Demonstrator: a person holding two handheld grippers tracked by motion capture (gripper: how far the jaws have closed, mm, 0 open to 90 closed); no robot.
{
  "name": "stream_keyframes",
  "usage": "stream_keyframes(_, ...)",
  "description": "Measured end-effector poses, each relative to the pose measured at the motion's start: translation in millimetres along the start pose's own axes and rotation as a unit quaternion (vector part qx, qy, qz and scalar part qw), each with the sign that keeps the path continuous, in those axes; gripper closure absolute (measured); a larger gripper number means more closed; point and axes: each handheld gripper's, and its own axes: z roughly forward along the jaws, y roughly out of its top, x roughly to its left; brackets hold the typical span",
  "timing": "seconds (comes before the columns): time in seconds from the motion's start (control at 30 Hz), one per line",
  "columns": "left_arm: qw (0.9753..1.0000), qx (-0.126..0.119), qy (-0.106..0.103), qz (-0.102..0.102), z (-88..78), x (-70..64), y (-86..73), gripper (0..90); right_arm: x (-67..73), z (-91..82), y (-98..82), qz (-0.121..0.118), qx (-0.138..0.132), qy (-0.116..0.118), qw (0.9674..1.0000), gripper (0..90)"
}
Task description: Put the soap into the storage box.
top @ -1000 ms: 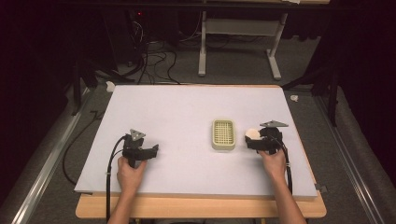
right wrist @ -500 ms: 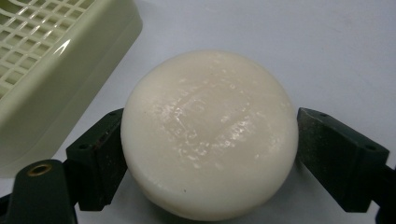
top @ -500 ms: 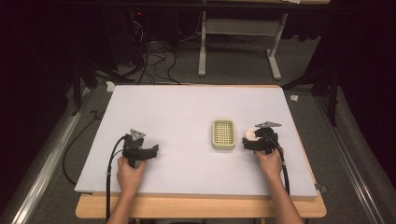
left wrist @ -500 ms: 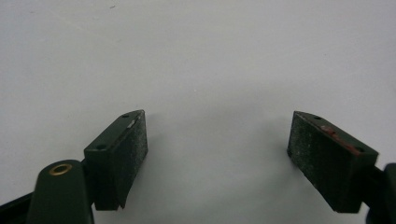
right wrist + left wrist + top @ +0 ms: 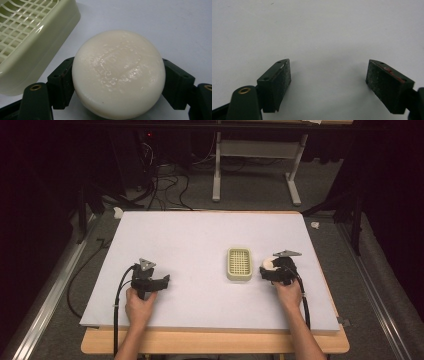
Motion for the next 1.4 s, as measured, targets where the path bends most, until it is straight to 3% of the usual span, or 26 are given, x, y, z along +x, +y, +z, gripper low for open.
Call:
stream_keyframes(0.73, 1.0, 0.0, 0.0, 0.0, -0.1, -0.2, -0.1, 20.4, 0.1, -13.9, 1.5, 0.001, -0.005, -0.007, 1.0, 24.6)
stream_keyframes(1.03, 1.0, 0.0, 0.0, 0.001, -0.1, -0.3, -0.1, 20.4, -6.1, -21.9, 1.6, 0.024, -0.02, 0.01, 0.9995, 24.6)
stream_keyframes(1.4, 1.0, 0.0, 0.001, 0.001, -0.1, -0.4, -0.1, 20.5, -4.3, -35.5, 3.3, 0.019, -0.035, 0.027, 0.9988, 24.7)
